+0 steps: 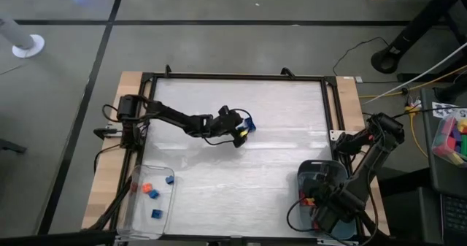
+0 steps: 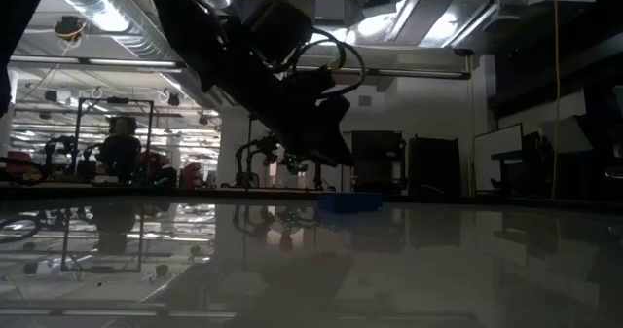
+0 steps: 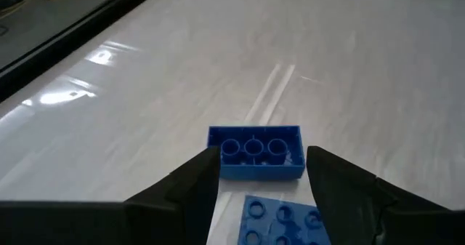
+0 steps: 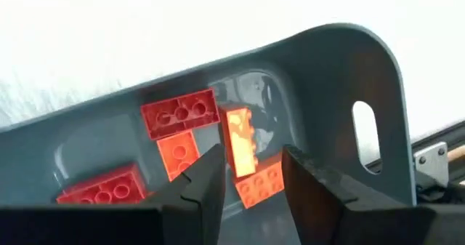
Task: Sort blocks by size
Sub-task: Put the large blue game piece into the blue bin
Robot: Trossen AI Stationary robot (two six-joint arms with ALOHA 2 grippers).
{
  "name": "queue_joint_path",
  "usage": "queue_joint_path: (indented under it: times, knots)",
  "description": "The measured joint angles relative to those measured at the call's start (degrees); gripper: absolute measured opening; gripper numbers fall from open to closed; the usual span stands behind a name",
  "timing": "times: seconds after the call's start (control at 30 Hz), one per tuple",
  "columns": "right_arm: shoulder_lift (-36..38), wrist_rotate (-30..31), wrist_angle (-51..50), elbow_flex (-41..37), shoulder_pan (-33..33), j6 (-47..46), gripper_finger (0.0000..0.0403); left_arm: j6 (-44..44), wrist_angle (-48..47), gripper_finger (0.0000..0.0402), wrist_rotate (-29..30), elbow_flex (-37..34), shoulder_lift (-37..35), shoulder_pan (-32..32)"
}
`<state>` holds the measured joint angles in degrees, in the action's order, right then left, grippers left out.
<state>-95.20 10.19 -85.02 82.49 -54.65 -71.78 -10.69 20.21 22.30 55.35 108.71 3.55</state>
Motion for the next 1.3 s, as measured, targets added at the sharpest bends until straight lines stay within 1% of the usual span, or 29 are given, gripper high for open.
queue_joint_path:
  times: [0.13, 0.23, 0.33, 0.4, 0.47, 0.57, 0.67, 0.77, 1.0, 1.17, 1.3]
  knots:
    - [0.1, 0.5, -0.3, 2.3, 0.0, 0.7, 0.0135, 0.1, 0.1, 0.0193, -0.1, 0.0, 1.0, 0.0]
    - [0.1, 2.8, -0.4, 5.0, -0.1, 1.5, 0.0136, -0.2, 0.2, 0.0193, -0.1, 0.0, 1.8, 0.5]
    - [0.1, 6.4, -0.5, 7.6, -0.1, 1.9, 0.0136, -1.8, 0.0, 0.0193, -1.0, 0.0, 2.9, 1.2]
    - [0.2, 10.2, -0.3, 8.7, -0.1, 3.1, 0.0136, -2.9, -0.7, 0.0193, -2.1, 0.0, 3.8, 1.6]
    - [0.2, 15.3, 0.1, 8.9, -0.1, 4.2, 0.0136, -4.2, -0.2, 0.0193, -3.5, 0.1, 4.6, 1.9]
    - [0.2, 25.7, 0.3, 8.5, 0.0, 4.6, 0.0136, -6.2, -1.5, 0.0193, -5.2, 0.2, 4.6, 1.9]
    - [0.2, 35.2, 2.5, 7.2, 1.6, 4.3, 0.0136, -8.6, -3.6, 0.0193, -6.7, 0.2, 3.6, 1.1]
    - [0.2, 39.8, 4.9, 5.9, 4.7, 3.2, 0.0136, -10.3, -6.2, 0.0193, -7.8, 0.1, 2.0, -0.2]
    - [0.1, 40.7, 18.1, -1.4, 14.3, 3.1, 0.0136, -11.9, -8.8, 0.0193, -8.0, 0.0, 0.2, -3.3]
    - [0.1, 37.7, 27.5, -7.2, 20.9, 3.2, 0.0136, -11.4, -9.9, 0.0193, -7.8, 0.0, 0.0, -5.2]
    - [0.1, 36.0, 34.0, -10.7, 25.8, 3.2, 0.0136, -10.1, -12.3, 0.0193, -7.9, 0.0, -2.3, -5.9]
